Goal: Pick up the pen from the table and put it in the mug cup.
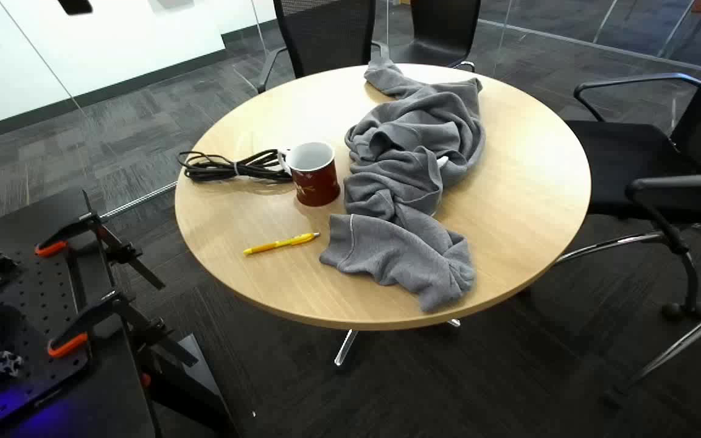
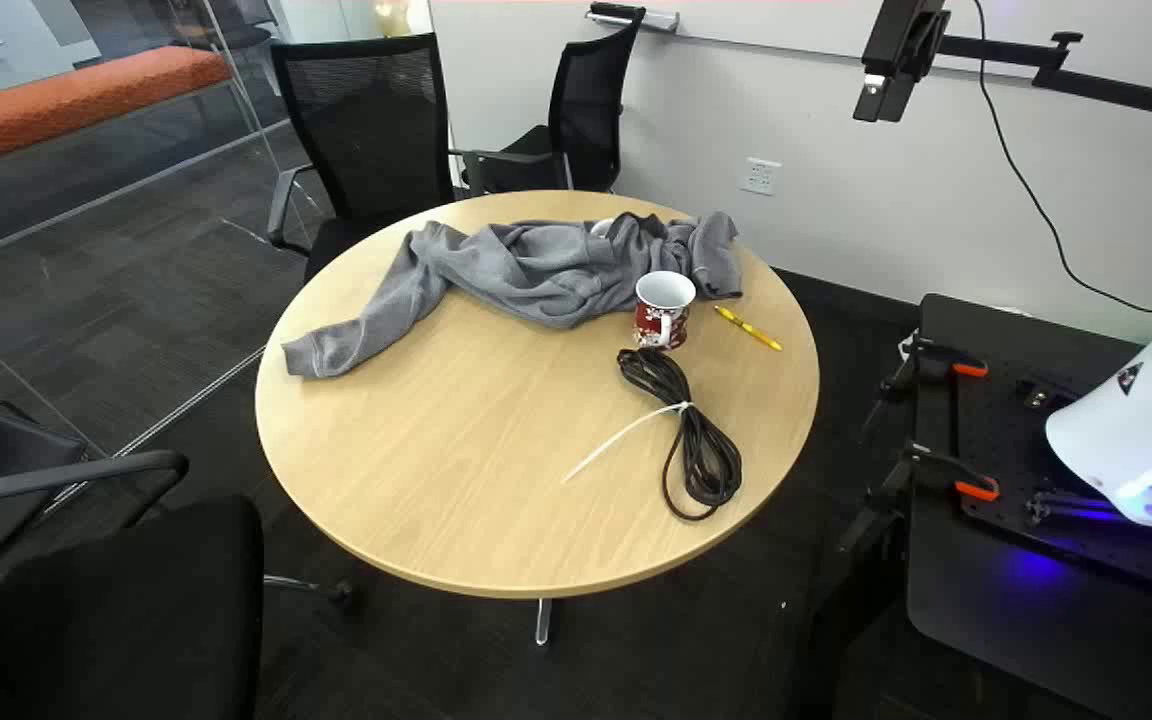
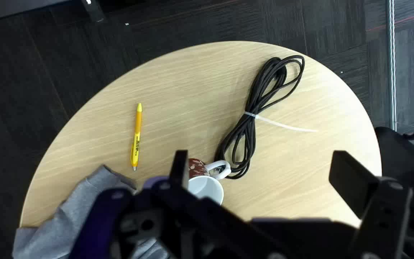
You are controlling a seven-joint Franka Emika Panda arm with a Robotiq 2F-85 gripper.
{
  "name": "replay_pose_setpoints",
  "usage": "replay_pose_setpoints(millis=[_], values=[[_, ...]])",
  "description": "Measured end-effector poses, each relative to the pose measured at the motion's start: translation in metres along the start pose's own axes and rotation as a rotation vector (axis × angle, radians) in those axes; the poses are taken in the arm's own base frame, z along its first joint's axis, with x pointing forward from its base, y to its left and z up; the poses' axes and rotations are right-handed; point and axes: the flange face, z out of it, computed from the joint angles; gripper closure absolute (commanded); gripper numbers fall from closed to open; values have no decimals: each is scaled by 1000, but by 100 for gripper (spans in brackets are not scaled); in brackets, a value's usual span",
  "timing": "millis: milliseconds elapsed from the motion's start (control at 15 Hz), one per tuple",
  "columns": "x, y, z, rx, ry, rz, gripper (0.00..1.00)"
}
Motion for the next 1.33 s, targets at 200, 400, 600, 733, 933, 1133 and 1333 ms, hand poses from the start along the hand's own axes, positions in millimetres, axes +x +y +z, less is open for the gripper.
replay_pose_setpoints(millis=[200, 400, 600, 733, 933, 1133, 1333], values=[[0, 0, 0, 0, 0, 0, 0], [0, 0, 0, 0, 0, 0, 0], [1, 0, 0, -14, 6, 10, 0], [5, 2, 4, -47, 48, 41, 0], [14, 8, 18, -115, 133, 100, 0], [18, 19, 40, -188, 200, 145, 0], [19, 35, 67, -247, 220, 180, 0]])
